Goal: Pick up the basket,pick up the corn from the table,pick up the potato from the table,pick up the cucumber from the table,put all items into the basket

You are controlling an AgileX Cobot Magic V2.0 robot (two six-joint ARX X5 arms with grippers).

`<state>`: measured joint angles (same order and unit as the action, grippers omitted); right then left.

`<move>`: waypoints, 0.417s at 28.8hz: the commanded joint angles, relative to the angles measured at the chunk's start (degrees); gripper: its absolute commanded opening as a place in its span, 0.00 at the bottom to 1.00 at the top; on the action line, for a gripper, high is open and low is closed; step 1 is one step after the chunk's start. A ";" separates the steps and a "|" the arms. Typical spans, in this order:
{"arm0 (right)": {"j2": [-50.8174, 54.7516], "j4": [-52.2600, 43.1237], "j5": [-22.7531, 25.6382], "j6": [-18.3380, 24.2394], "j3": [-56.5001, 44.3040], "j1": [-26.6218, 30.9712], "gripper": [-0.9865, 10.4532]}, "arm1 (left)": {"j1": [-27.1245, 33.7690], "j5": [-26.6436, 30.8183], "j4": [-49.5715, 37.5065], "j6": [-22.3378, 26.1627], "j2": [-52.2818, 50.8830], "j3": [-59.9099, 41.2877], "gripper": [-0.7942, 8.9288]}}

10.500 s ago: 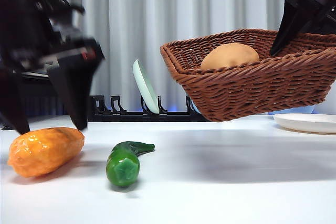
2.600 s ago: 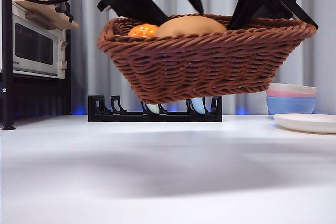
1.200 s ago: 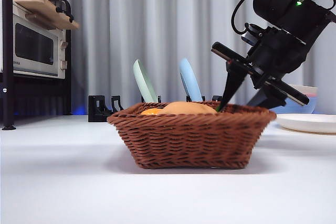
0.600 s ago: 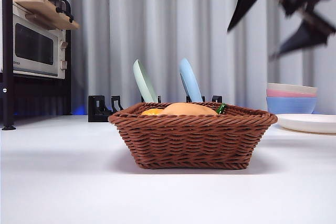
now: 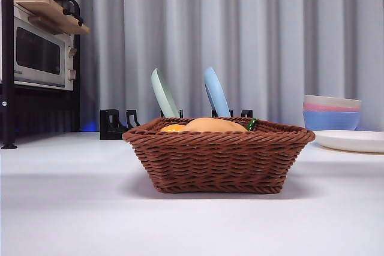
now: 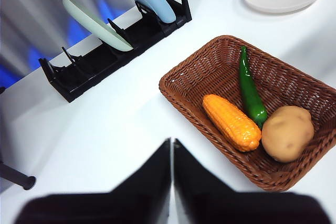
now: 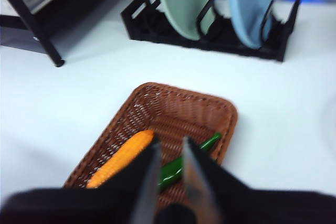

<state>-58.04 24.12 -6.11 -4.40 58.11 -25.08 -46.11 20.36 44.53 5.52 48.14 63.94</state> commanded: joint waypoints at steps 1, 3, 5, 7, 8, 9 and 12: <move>1.81 -1.38 3.02 3.65 -3.06 -2.80 0.08 | 0.57 -0.74 -3.15 0.72 -2.51 -5.44 0.07; 3.39 -3.26 5.97 4.00 -5.95 -4.52 0.08 | 0.96 -1.27 -6.97 0.57 -5.18 -10.69 0.07; 4.90 -5.64 8.07 3.98 -9.11 -5.73 0.08 | 1.36 -1.27 -10.14 0.35 -7.96 -15.78 0.07; 6.71 -8.28 9.27 3.69 -12.55 -6.64 0.08 | 1.70 -1.27 -12.83 0.35 -10.99 -20.65 0.07; 7.54 -9.51 9.33 3.61 -14.23 -7.02 0.08 | 1.90 -1.33 -14.58 0.20 -12.63 -23.08 0.07; 8.11 -10.03 9.29 3.56 -15.50 -7.10 0.08 | 2.01 -1.33 -16.50 -0.04 -14.12 -25.18 0.07; 7.76 -8.52 9.51 2.25 -16.13 -6.80 0.09 | 1.95 -1.31 -17.38 -2.21 -15.85 -27.12 0.07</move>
<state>-50.17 16.14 3.16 -1.21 42.50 -31.90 -44.29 19.14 28.51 4.82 32.71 36.82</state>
